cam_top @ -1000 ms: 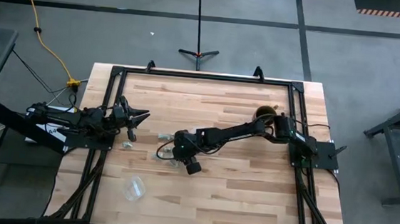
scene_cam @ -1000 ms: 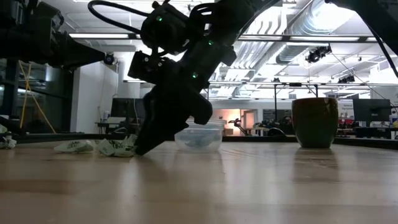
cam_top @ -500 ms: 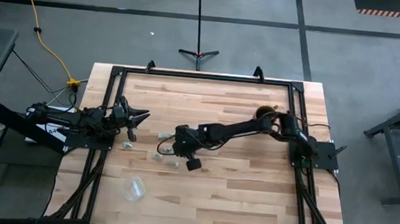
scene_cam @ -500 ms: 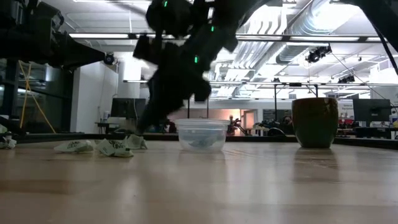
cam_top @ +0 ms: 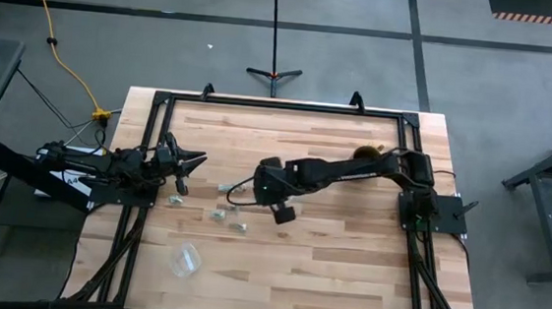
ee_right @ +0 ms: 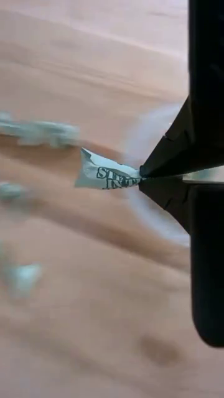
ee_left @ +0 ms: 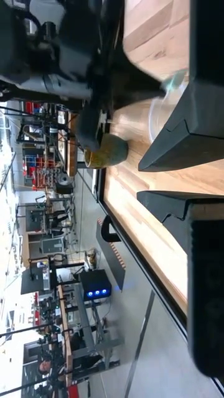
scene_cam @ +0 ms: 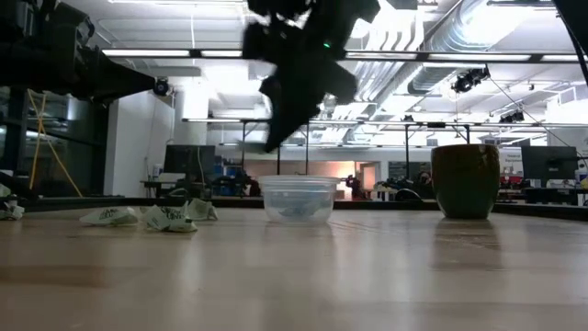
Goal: Pick and place items into bin
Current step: Put the green stevia packet into the top transparent bin
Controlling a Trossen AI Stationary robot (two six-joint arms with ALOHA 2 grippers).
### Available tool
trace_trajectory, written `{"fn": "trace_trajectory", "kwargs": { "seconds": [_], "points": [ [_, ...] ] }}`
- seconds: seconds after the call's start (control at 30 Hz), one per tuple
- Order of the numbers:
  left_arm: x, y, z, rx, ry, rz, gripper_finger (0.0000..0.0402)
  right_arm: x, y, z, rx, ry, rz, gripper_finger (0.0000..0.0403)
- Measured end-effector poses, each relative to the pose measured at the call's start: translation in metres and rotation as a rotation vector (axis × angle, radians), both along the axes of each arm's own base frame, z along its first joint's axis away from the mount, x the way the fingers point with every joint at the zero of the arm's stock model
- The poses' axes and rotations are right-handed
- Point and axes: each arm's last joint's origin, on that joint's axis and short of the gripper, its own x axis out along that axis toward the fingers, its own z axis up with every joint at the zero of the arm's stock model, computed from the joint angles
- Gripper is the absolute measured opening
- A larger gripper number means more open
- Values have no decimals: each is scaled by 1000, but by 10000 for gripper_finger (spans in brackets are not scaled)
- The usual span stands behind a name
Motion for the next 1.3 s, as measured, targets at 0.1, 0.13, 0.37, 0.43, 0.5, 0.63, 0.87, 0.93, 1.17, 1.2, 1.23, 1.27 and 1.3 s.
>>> {"fn": "trace_trajectory", "kwargs": {
  "seconds": [0.1,0.13,0.37,0.43,0.5,0.63,0.87,0.93,1.17,1.2,1.23,1.27,1.3],
  "points": [
    [0,0,0,0,1,0,97,-12,-7,-5,-53,127,-63,5],
    [0,0,0,0,0,0,97,-13,-9,-6,-61,145,-88,3],
    [0,0,0,0,1,0,97,-13,-26,-7,-10,138,-201,32],
    [0,0,0,0,1,0,97,-13,-30,-7,2,141,-210,52],
    [0,0,0,0,1,0,97,-13,-31,-7,3,141,-213,77],
    [0,0,0,0,1,0,97,-11,-30,-6,14,110,-213,133],
    [0,0,0,0,1,0,97,13,-22,5,268,-134,-95,203],
    [0,0,0,0,1,0,97,21,-15,7,349,-236,-16,213],
    [0,0,0,0,0,0,97,27,20,-15,354,-333,60,224],
    [0,0,0,0,1,0,97,27,26,-17,341,-347,63,223],
    [0,0,0,0,2,0,97,26,33,-20,328,-346,66,222],
    [0,0,0,0,1,0,97,27,41,-26,319,-352,75,221],
    [0,0,0,0,0,0,97,29,48,-29,314,-382,87,218]
  ]
}}
